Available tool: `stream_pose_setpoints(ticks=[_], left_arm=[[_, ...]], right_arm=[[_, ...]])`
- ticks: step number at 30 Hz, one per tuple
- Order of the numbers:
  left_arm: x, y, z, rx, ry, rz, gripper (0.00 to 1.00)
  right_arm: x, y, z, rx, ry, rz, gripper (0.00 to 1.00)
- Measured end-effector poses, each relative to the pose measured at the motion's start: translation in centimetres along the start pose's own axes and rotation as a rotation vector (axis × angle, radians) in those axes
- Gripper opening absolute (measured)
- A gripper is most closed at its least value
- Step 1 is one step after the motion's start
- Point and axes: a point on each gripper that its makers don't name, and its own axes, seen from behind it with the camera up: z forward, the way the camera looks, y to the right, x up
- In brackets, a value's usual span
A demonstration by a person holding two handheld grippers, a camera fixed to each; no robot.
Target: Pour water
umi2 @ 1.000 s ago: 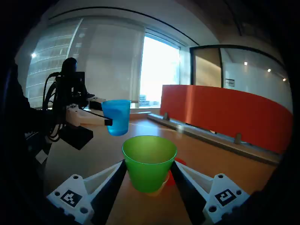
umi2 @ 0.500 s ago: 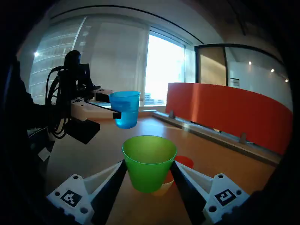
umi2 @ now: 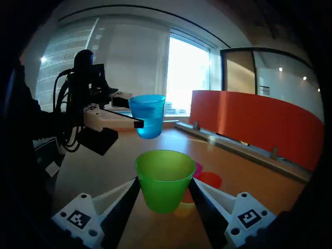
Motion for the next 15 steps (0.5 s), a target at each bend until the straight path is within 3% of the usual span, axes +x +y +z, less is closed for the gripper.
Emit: stream_pose_setpoints(ticks=[15], left_arm=[[1.4,0.0,0.4,-0.005,-0.005,0.1,0.79]], right_arm=[[-0.6,-2.0,0.7,0.052,-0.014,0.01,0.86]])
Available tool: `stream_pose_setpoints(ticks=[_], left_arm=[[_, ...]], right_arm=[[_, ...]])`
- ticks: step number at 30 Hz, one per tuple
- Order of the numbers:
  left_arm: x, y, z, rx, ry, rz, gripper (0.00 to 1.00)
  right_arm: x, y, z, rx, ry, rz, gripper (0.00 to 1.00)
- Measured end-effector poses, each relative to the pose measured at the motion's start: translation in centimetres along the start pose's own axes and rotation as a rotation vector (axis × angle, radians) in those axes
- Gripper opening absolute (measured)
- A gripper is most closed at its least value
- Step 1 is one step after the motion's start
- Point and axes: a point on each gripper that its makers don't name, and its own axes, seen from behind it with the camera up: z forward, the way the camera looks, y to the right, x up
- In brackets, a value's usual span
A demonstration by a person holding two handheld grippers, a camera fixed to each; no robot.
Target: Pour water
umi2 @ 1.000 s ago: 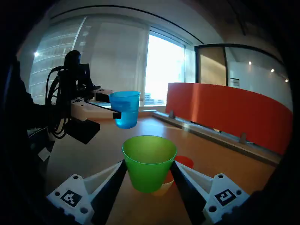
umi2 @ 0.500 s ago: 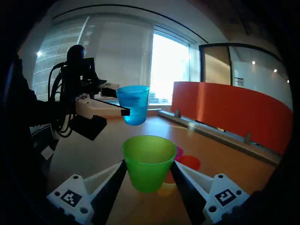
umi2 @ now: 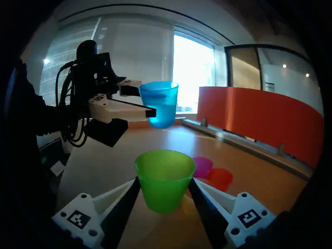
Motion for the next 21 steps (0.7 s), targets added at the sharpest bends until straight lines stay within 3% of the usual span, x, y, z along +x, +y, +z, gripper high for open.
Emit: stream_pose_setpoints(ticks=[21], left_arm=[[0.7,-0.2,-0.2,0.002,-0.012,0.12,0.79]], right_arm=[[-0.1,-1.2,1.2,0.032,0.011,0.007,0.86]])
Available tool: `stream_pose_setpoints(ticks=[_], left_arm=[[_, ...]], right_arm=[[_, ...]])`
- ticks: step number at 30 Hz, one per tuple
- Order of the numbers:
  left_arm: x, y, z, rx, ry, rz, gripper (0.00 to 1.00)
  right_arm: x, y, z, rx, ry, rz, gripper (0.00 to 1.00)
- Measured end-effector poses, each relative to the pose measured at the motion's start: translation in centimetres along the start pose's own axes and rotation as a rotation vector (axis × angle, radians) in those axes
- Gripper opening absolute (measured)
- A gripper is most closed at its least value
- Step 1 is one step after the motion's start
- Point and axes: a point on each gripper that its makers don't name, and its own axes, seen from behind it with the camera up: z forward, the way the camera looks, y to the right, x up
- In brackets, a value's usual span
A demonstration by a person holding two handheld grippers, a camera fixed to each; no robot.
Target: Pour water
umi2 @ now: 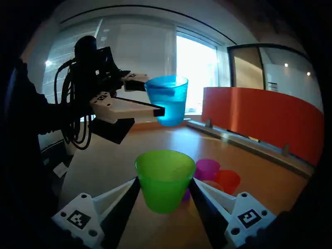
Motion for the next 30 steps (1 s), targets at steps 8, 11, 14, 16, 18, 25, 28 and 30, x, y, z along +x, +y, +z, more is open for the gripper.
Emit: stream_pose_setpoints(ticks=[8,11,14,16,18,25,28,30], left_arm=[[0.4,-0.3,0.0,0.005,0.002,0.036,0.79],[0.5,-0.3,0.0,0.009,0.001,0.056,0.79],[0.6,-0.3,-0.1,0.012,-0.002,0.074,0.79],[0.7,-0.3,-0.1,0.012,-0.004,0.083,0.79],[0.7,-0.2,-0.1,0.012,-0.006,0.092,0.79],[1.0,0.0,-0.1,0.015,-0.011,0.129,0.79],[1.1,0.1,-0.1,0.016,-0.012,0.14,0.79],[1.2,0.1,-0.1,0.018,-0.011,0.149,0.79]], right_arm=[[0.3,-0.4,0.4,0.013,0.006,0.001,0.86],[0.4,-0.5,0.6,0.017,0.008,0.001,0.86],[0.5,-0.6,0.7,0.019,0.011,0.001,0.86],[0.5,-0.6,0.8,0.021,0.013,0.002,0.86],[0.6,-0.7,0.9,0.022,0.015,0.002,0.86],[1.2,-0.8,1.2,0.027,0.025,-0.001,0.86],[1.4,-0.8,1.4,0.028,0.029,-0.003,0.86],[1.5,-0.9,1.5,0.029,0.03,-0.005,0.86]])
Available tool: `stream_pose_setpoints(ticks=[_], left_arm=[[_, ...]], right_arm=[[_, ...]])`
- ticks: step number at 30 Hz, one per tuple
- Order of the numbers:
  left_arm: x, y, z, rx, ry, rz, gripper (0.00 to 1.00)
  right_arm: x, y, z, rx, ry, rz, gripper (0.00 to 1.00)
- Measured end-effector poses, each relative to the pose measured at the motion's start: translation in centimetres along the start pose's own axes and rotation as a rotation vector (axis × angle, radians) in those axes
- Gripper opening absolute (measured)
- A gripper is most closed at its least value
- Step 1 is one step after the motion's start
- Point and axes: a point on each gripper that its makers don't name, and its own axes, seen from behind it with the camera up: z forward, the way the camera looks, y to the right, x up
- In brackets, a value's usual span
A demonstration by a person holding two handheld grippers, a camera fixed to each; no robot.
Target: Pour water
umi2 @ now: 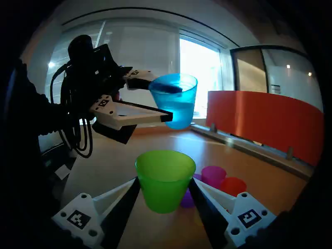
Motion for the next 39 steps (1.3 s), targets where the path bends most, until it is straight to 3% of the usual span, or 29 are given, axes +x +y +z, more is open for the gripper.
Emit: stream_pose_setpoints(ticks=[39], left_arm=[[0.6,0.3,-0.4,0.005,0.006,0.138,0.79]], right_arm=[[1.1,0.0,1.0,0.003,0.018,-0.008,0.86]])
